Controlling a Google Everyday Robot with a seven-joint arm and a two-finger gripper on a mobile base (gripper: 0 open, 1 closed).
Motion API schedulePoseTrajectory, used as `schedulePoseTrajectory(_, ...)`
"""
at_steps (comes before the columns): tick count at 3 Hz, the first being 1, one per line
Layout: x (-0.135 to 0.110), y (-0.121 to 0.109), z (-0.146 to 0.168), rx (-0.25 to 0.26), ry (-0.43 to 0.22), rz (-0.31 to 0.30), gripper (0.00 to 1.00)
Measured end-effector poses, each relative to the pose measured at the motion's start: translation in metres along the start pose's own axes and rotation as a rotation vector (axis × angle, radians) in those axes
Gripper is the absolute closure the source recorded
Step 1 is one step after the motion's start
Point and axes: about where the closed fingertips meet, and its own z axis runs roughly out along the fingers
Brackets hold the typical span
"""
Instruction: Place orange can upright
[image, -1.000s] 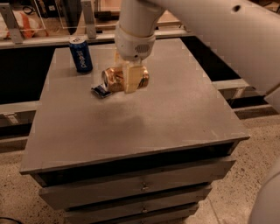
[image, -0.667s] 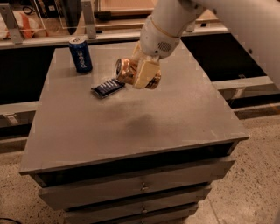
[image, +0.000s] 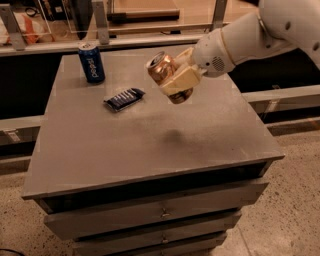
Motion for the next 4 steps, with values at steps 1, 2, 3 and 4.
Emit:
schedulePoseTrajectory(1,0.006,-0.006,-0.013,0.082,-0.210,0.054,1.00)
schedulePoseTrajectory(2,0.019,-0.010,-0.017,0.159,-0.325,0.077,1.00)
schedulePoseTrajectory(3,0.032,-0.008,-0.018,0.205,-0.370,0.091,1.00)
schedulePoseTrajectory(4,0.046,-0.005,-0.014,0.224,-0.392,0.114,1.00)
